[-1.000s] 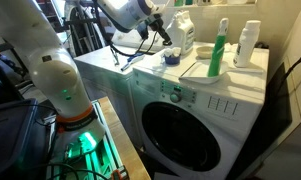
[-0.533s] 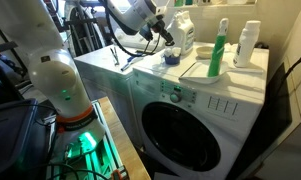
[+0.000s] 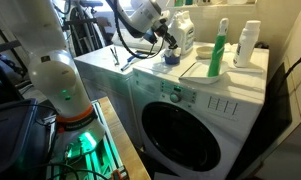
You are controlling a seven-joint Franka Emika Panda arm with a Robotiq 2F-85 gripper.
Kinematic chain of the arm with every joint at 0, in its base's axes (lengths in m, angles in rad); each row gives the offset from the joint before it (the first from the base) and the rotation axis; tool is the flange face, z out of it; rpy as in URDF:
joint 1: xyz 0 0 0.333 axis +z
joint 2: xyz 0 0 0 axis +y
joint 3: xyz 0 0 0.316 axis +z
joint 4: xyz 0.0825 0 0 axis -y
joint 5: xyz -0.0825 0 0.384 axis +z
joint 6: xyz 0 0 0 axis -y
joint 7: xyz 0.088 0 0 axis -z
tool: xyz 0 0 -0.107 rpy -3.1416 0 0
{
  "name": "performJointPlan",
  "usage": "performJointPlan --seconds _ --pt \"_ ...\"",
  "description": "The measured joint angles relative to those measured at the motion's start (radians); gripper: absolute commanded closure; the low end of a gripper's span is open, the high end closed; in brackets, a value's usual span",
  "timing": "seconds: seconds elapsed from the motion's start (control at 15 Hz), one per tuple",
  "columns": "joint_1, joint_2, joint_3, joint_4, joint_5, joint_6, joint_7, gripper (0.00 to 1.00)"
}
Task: Put the black lid in the cup
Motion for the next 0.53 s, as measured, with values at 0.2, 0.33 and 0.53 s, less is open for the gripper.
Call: performJointPlan --seconds 0.2,0.33,0.53 --pt "0.000 0.036 0.000 0.008 -0.002 -0.016 0.000 0.71" --pt "0.000 0.055 -0.003 0.008 -0.002 -0.020 0.000 0.71" --pt "-0.002 0.073 -0.011 0.008 0.005 -0.020 0.000 0.71"
